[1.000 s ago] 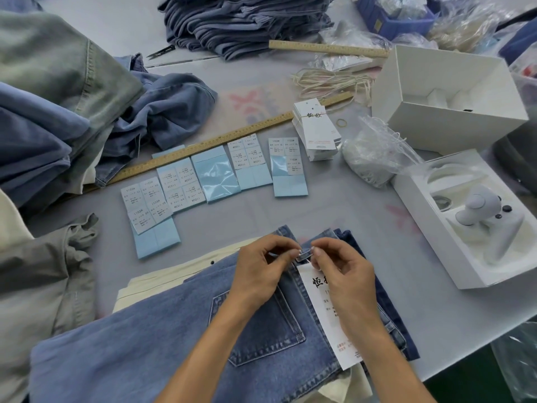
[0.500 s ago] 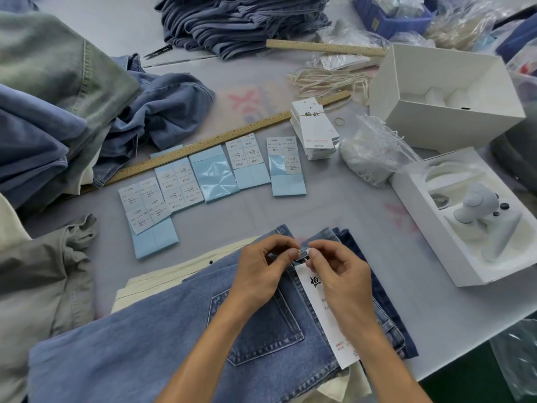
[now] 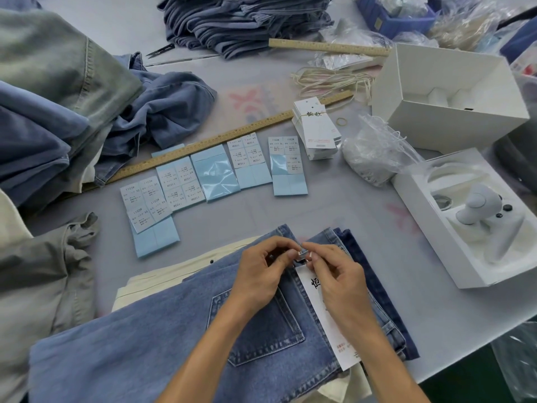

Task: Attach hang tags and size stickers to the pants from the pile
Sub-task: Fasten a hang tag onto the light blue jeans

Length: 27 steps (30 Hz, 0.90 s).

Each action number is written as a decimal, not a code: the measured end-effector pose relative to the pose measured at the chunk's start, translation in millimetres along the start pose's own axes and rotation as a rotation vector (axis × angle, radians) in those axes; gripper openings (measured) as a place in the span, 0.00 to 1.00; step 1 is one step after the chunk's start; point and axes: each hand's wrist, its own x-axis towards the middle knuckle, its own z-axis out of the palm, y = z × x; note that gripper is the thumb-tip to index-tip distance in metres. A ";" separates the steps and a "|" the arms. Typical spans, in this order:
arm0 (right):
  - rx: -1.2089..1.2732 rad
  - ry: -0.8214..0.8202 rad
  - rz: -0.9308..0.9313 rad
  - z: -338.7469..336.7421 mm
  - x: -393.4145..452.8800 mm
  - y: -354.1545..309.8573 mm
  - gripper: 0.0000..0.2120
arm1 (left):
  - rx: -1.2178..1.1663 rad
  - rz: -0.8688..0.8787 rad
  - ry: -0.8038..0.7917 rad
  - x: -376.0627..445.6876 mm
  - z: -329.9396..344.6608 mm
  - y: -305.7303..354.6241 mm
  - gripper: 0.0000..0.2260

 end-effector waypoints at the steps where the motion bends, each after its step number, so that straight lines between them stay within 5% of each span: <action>1: -0.018 -0.004 -0.006 0.7 0.2 -0.2 0.14 | 0.000 -0.002 0.001 -0.1 -0.4 -0.5 0.12; 11: 0.068 0.011 0.038 -1.9 -1.5 0.1 0.07 | 0.015 -0.016 -0.004 -0.3 -0.4 -3.4 0.08; 27: 0.034 -0.058 -0.020 -1.4 -0.5 9.9 0.15 | 0.157 -0.035 -0.127 3.2 -6.0 -1.4 0.11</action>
